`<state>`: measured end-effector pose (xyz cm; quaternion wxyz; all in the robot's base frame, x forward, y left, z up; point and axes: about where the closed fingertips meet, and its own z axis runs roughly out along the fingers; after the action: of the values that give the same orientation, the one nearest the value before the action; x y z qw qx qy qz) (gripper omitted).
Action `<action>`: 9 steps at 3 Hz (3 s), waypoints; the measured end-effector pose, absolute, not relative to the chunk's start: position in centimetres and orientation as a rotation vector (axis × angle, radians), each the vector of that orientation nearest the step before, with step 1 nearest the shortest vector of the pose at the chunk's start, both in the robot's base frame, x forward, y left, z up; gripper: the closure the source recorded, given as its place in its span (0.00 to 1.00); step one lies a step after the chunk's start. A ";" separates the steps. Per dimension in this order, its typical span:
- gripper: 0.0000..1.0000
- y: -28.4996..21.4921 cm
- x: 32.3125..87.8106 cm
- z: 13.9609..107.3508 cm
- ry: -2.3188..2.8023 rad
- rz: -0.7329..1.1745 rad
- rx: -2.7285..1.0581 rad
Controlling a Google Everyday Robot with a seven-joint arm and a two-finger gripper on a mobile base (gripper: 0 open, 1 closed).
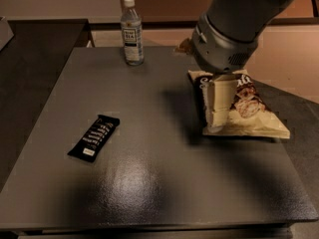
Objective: Pick rxbar chocolate
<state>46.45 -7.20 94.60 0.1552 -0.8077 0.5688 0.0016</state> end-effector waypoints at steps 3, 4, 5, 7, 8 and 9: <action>0.00 3.0 49.2 88.7 1.285 0.101 -2.633; 0.00 6.5 49.5 87.0 1.179 0.145 -2.722; 0.00 10.7 49.0 84.8 1.032 0.198 -2.816; 0.00 15.0 47.7 82.8 0.842 0.242 -2.911; 0.00 15.4 47.0 82.7 0.801 0.234 -2.939; 0.16 15.2 46.7 82.7 0.798 0.219 -2.952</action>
Offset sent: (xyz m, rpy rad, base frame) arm 0.0327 0.1157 -0.0690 -0.0883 0.0942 0.3725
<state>46.70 15.21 82.66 0.0379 -0.9622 0.2602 0.0715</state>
